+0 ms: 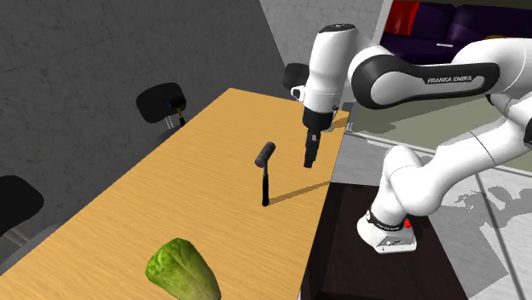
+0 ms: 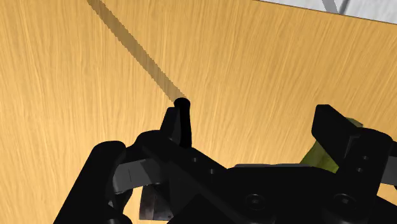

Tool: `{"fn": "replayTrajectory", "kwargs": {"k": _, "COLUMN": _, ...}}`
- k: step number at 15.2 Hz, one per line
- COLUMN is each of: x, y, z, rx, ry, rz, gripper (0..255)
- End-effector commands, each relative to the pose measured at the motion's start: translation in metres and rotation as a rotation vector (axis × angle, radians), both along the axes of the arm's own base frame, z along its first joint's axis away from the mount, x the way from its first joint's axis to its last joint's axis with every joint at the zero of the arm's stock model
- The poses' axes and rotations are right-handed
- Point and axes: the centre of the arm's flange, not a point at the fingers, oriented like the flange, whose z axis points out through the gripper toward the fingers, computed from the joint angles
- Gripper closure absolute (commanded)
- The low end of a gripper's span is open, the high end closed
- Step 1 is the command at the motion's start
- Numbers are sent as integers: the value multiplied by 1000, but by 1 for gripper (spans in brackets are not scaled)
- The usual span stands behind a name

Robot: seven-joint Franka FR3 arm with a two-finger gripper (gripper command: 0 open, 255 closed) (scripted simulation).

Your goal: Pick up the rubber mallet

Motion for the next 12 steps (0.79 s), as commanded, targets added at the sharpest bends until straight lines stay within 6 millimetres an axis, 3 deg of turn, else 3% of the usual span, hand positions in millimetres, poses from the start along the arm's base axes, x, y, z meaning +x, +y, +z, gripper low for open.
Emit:
{"fn": "replayTrajectory", "kwargs": {"k": 1, "x": 0, "y": 0, "z": 0, "rx": 0, "ry": 0, "rz": 0, "gripper": 0}}
{"fn": "replayTrajectory", "kwargs": {"k": 7, "x": 50, "y": -57, "z": -12, "rx": -60, "ry": -13, "rz": 644, "gripper": 0}}
{"fn": "replayTrajectory", "kwargs": {"k": 12, "x": 111, "y": -73, "z": -20, "rx": -109, "ry": -24, "rz": 1180, "gripper": 0}}
